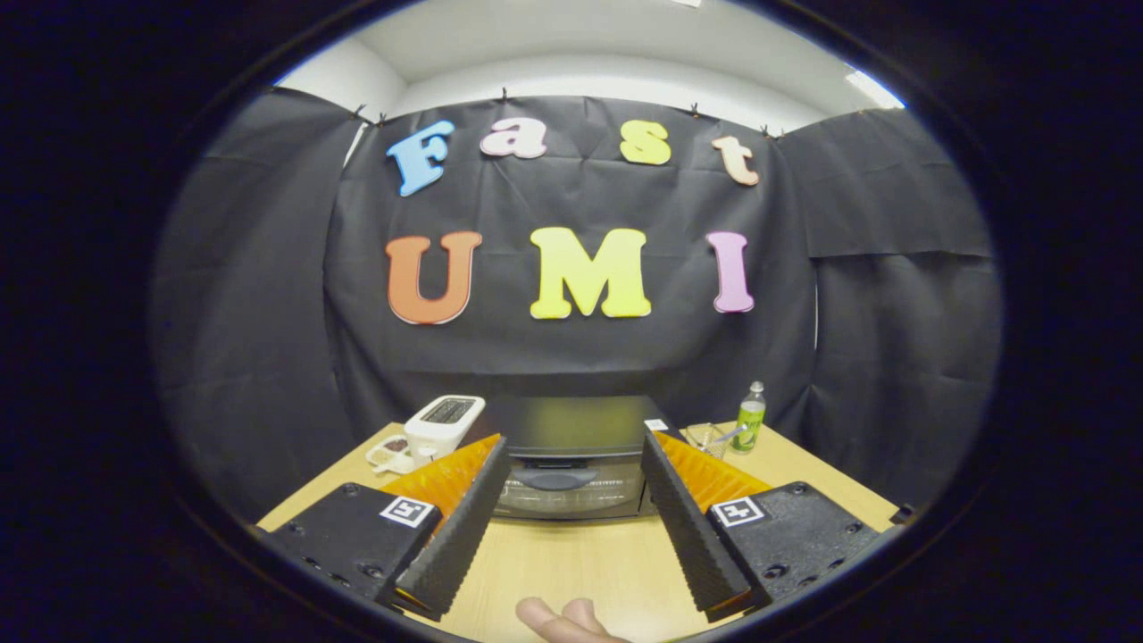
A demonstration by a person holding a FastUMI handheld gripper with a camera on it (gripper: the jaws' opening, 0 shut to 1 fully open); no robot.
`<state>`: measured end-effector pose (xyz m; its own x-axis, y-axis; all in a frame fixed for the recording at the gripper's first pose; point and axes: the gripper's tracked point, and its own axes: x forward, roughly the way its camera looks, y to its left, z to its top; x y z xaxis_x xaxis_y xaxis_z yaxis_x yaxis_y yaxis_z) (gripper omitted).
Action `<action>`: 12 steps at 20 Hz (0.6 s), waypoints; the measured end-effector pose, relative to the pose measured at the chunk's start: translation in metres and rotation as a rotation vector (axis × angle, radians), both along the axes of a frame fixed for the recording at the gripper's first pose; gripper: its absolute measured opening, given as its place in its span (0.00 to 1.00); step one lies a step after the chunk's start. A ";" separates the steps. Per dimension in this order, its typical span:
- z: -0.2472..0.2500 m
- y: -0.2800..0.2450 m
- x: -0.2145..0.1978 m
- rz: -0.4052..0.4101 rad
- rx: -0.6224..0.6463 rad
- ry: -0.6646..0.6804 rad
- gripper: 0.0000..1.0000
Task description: Open the toaster oven, put the food inside, and close the toaster oven door.
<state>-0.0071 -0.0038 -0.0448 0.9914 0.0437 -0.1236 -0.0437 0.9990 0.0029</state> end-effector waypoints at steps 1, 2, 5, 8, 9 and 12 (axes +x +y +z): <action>0.014 -0.006 -0.006 -0.002 0.007 -0.022 0.98; 0.028 -0.012 -0.013 -0.007 0.014 -0.040 0.98; 0.058 -0.025 -0.031 -0.012 0.020 -0.086 0.97; 0.074 -0.031 -0.041 -0.012 0.001 -0.123 0.97; 0.075 -0.032 -0.043 -0.016 -0.003 -0.124 0.97; 0.080 -0.028 -0.046 0.006 0.004 -0.130 0.97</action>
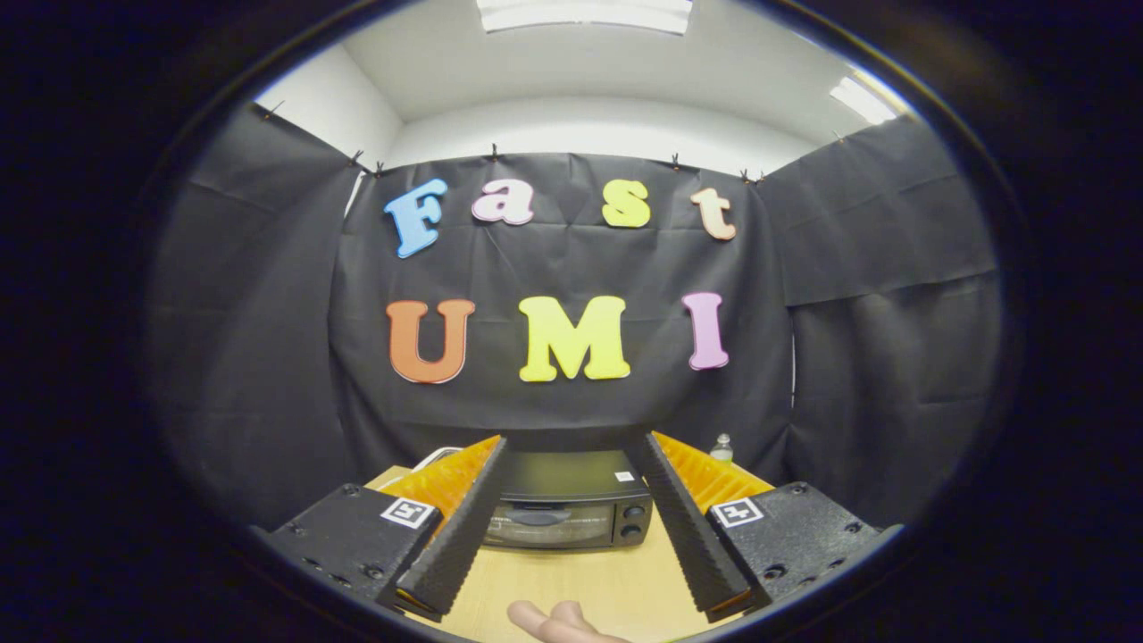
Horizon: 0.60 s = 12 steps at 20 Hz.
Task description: Open the toaster oven, put the food inside, and close the toaster oven door.
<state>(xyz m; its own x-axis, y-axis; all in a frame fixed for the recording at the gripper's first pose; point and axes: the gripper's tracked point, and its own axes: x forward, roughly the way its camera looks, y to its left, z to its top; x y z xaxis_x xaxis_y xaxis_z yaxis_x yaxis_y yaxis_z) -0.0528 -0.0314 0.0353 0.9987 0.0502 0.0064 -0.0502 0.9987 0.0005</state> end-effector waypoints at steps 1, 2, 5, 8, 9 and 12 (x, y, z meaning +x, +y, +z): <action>0.000 0.000 0.001 0.003 0.001 0.005 0.97; 0.000 -0.001 0.001 0.007 -0.002 0.009 0.97; 0.003 -0.007 0.005 -0.005 0.000 0.006 0.97; 0.001 -0.006 0.005 0.004 0.008 0.012 0.97; 0.000 -0.004 0.006 0.011 0.007 0.016 0.97; -0.005 0.003 0.005 0.037 -0.005 0.025 0.97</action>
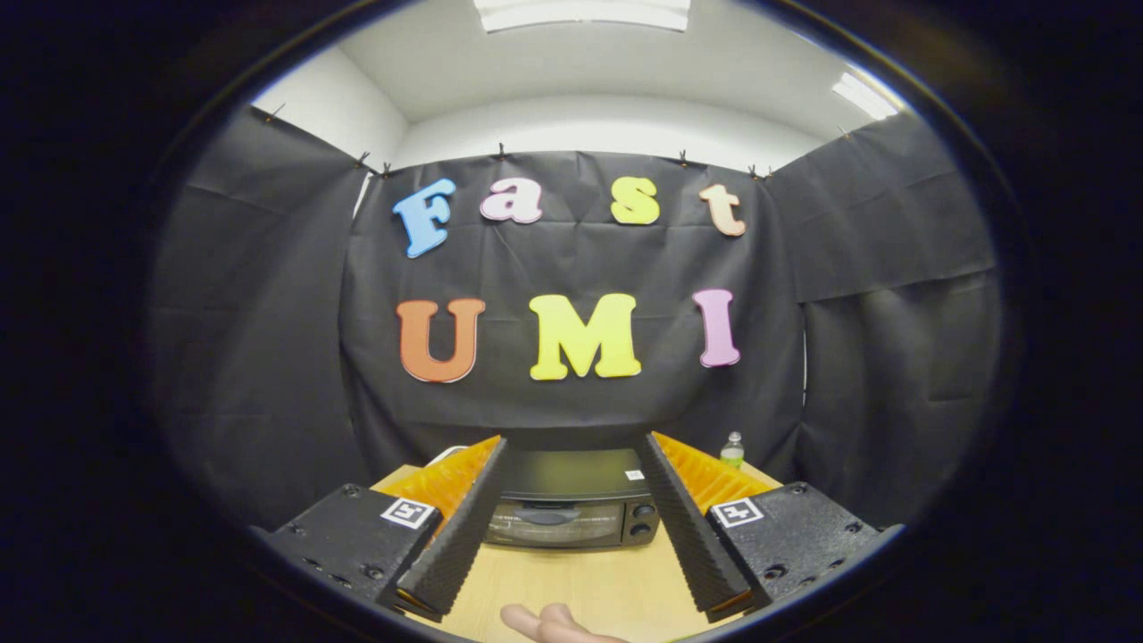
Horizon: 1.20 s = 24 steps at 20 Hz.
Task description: Open the toaster oven, put the food inside, and close the toaster oven door.
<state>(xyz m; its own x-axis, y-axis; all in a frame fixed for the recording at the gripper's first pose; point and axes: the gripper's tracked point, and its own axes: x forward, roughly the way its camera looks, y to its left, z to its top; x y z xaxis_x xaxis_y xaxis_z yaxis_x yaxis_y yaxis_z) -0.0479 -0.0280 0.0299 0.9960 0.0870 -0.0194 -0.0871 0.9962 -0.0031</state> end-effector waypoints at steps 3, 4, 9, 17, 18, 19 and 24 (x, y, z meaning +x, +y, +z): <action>-0.002 0.005 0.001 0.005 -0.005 0.008 0.97; -0.003 0.008 0.001 0.010 -0.009 0.006 0.97; -0.008 0.016 0.001 0.027 -0.029 0.014 0.97; -0.012 0.017 0.000 0.035 -0.044 0.013 0.97; -0.014 0.017 0.000 0.036 -0.045 0.015 0.97; -0.015 0.018 0.000 0.039 -0.045 0.014 0.97; -0.029 0.013 -0.003 0.047 -0.028 0.019 0.97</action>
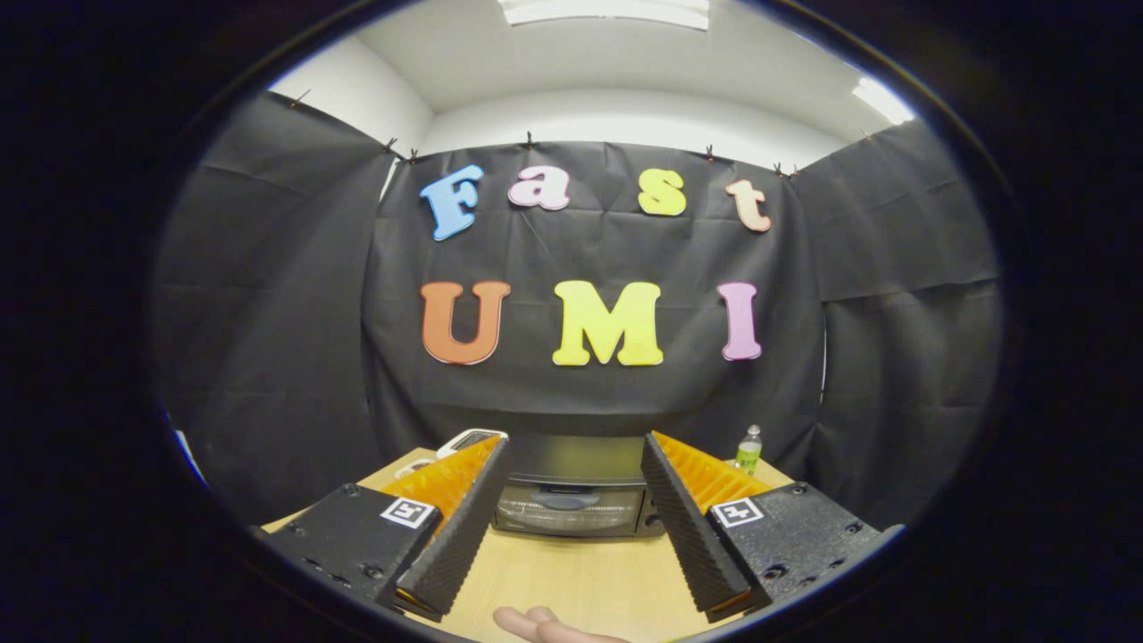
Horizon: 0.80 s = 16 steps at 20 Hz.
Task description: Open the toaster oven, put the food inside, and close the toaster oven door.
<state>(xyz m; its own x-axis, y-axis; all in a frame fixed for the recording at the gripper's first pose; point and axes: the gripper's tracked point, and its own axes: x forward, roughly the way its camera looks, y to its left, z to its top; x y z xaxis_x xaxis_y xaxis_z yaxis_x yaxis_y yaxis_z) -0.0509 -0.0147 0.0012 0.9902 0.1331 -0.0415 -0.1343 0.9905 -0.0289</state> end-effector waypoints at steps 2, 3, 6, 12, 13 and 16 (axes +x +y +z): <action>-0.005 -0.002 -0.002 0.002 0.007 0.002 0.97; -0.008 -0.002 -0.004 0.009 0.003 0.004 0.97; -0.021 -0.009 -0.005 0.012 -0.001 0.013 0.97; -0.036 -0.015 0.000 0.021 0.005 0.039 0.98; -0.036 -0.017 0.002 0.019 0.005 0.040 0.97; -0.038 -0.020 0.005 0.009 0.005 0.042 0.97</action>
<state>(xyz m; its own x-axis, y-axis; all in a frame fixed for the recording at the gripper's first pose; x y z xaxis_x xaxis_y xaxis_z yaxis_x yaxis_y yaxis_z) -0.0459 -0.0348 -0.0370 0.9864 0.1426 -0.0823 -0.1445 0.9893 -0.0183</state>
